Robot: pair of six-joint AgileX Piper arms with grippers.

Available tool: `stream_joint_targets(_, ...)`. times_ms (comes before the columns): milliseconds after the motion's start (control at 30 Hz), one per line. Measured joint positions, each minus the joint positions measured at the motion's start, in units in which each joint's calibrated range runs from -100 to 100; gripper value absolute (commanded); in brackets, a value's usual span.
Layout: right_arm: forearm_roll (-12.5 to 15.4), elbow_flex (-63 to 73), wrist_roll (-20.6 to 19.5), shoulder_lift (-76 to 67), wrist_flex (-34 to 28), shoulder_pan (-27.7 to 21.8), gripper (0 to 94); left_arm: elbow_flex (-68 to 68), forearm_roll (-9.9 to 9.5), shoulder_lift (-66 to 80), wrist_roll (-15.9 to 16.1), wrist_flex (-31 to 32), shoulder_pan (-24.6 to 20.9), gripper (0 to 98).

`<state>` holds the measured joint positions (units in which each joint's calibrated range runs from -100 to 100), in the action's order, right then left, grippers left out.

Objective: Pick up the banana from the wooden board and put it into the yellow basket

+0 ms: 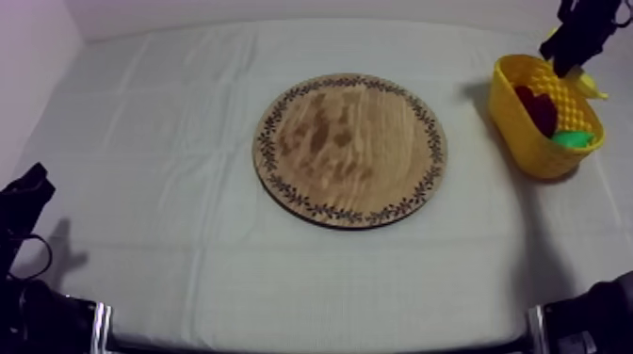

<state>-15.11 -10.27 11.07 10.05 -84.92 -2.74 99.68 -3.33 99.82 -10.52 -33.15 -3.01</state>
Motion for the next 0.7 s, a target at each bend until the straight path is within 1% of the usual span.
stream_joint_targets(233,0.54,-2.87,-1.76,4.63,3.41,0.42,25.7,0.00,0.00,0.00,0.00,0.00,0.00,0.1)
stream_joint_targets(400,0.96,-2.16,-2.97,8.46,5.15,0.54,32.3,0.00,0.00,0.00,0.00,0.00,0.00,0.1)
stream_joint_targets(467,1.19,-1.57,-3.41,9.98,5.57,0.51,38.0,0.00,0.00,0.00,0.00,0.00,0.00,0.1)
stream_joint_targets(633,1.33,-0.83,-4.22,12.70,7.90,0.34,59.7,0.00,0.00,0.00,0.00,0.00,0.00,0.1)
stream_joint_targets(700,1.33,-1.01,-4.29,13.02,8.62,0.42,66.2,0.00,0.00,0.00,0.00,0.00,0.00,0.1)
